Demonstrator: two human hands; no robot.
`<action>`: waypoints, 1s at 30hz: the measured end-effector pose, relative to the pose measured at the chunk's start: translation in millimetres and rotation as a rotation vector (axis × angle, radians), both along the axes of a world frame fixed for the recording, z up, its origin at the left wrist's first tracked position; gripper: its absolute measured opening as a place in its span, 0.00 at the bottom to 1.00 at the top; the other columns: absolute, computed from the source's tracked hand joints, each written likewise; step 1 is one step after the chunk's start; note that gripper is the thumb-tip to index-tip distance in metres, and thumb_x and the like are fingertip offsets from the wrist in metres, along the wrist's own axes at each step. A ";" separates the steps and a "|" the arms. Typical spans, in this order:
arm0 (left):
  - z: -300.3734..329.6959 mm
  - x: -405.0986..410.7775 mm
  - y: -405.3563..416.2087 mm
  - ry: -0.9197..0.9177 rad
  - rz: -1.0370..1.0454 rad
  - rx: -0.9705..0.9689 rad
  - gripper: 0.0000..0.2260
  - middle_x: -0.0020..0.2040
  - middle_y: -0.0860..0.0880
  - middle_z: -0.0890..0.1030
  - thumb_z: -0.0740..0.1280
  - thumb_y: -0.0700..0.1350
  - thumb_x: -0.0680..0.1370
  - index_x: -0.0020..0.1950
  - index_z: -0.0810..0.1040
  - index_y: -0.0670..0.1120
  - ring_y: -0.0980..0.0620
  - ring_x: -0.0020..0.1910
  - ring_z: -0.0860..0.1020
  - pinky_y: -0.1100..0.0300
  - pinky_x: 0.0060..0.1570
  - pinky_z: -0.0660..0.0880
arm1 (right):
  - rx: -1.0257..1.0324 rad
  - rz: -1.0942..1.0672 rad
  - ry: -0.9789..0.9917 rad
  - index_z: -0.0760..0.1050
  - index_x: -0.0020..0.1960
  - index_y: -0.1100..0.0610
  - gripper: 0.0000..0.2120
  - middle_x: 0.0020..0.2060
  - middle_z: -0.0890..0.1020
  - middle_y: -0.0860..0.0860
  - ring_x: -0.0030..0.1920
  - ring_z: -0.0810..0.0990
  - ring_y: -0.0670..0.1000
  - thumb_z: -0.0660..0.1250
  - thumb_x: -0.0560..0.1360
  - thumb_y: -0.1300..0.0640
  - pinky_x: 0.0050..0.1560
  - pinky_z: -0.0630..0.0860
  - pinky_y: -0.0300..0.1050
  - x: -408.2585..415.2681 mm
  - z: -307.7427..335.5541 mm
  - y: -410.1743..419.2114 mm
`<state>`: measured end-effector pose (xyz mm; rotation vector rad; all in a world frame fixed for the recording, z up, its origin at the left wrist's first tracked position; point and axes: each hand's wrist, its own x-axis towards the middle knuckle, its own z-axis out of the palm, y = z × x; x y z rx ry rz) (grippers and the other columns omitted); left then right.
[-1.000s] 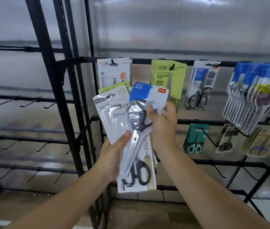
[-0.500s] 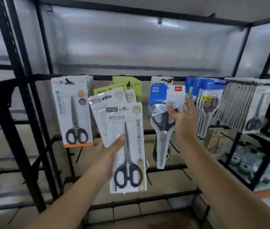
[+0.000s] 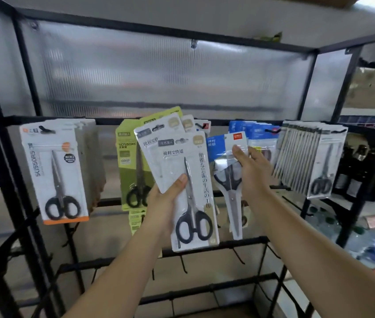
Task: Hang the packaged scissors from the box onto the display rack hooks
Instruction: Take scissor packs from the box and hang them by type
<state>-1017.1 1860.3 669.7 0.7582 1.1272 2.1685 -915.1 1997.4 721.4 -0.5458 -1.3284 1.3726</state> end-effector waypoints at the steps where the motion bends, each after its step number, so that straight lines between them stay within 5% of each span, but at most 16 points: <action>1: 1.9 0.4 3.0 -0.005 0.009 0.004 0.20 0.53 0.48 0.84 0.71 0.46 0.70 0.61 0.76 0.46 0.49 0.51 0.82 0.56 0.45 0.80 | -0.003 -0.004 0.010 0.73 0.63 0.61 0.26 0.60 0.78 0.56 0.60 0.77 0.56 0.73 0.69 0.51 0.63 0.72 0.59 -0.6 1.8 4.7; 4: 8.1 2.7 13.5 -0.011 0.027 -0.005 0.21 0.54 0.48 0.83 0.72 0.48 0.69 0.61 0.76 0.48 0.48 0.53 0.82 0.49 0.52 0.77 | 0.001 -0.033 0.002 0.77 0.57 0.60 0.15 0.51 0.82 0.52 0.54 0.80 0.52 0.71 0.72 0.56 0.61 0.75 0.54 0.9 -0.2 22.8; 7: 14.2 9.2 30.7 -0.017 0.040 0.014 0.25 0.54 0.45 0.83 0.72 0.47 0.68 0.64 0.74 0.46 0.44 0.53 0.82 0.49 0.49 0.80 | 0.028 -0.061 -0.029 0.78 0.44 0.53 0.02 0.41 0.83 0.48 0.44 0.82 0.49 0.68 0.74 0.59 0.47 0.80 0.41 13.6 -1.5 38.4; 12: 24.2 28.6 62.7 0.036 -0.002 -0.006 0.26 0.53 0.41 0.83 0.73 0.48 0.67 0.63 0.75 0.42 0.41 0.52 0.82 0.46 0.51 0.78 | 0.063 -0.150 -0.066 0.74 0.41 0.51 0.07 0.39 0.81 0.49 0.40 0.82 0.48 0.65 0.76 0.60 0.37 0.78 0.41 49.1 -0.3 73.6; 16: 27.8 39.8 78.5 0.066 -0.052 -0.027 0.18 0.49 0.43 0.84 0.73 0.47 0.67 0.55 0.79 0.45 0.43 0.47 0.83 0.54 0.38 0.80 | 0.055 -0.173 0.001 0.74 0.38 0.53 0.08 0.30 0.81 0.47 0.28 0.80 0.40 0.67 0.75 0.60 0.24 0.72 0.32 70.4 5.6 94.6; 22: 33.0 53.6 85.1 0.087 -0.063 -0.096 0.19 0.51 0.42 0.84 0.72 0.47 0.68 0.58 0.78 0.44 0.42 0.49 0.83 0.52 0.39 0.80 | 0.071 -0.167 -0.046 0.71 0.36 0.52 0.11 0.32 0.76 0.49 0.22 0.72 0.38 0.68 0.74 0.52 0.21 0.68 0.31 74.0 19.8 114.3; 27: 35.2 67.0 89.5 0.045 0.005 -0.115 0.14 0.45 0.43 0.85 0.71 0.45 0.68 0.53 0.78 0.44 0.44 0.41 0.84 0.55 0.31 0.79 | 0.085 -0.193 -0.142 0.70 0.36 0.56 0.10 0.33 0.78 0.51 0.30 0.76 0.50 0.68 0.74 0.55 0.27 0.70 0.40 72.7 35.9 126.4; 30: 30.8 73.6 89.8 0.037 0.038 -0.099 0.11 0.44 0.44 0.85 0.70 0.44 0.70 0.52 0.79 0.45 0.45 0.41 0.84 0.56 0.30 0.79 | 0.176 -0.249 -0.232 0.69 0.36 0.57 0.10 0.31 0.75 0.52 0.27 0.71 0.48 0.67 0.73 0.56 0.23 0.65 0.28 76.1 37.6 132.4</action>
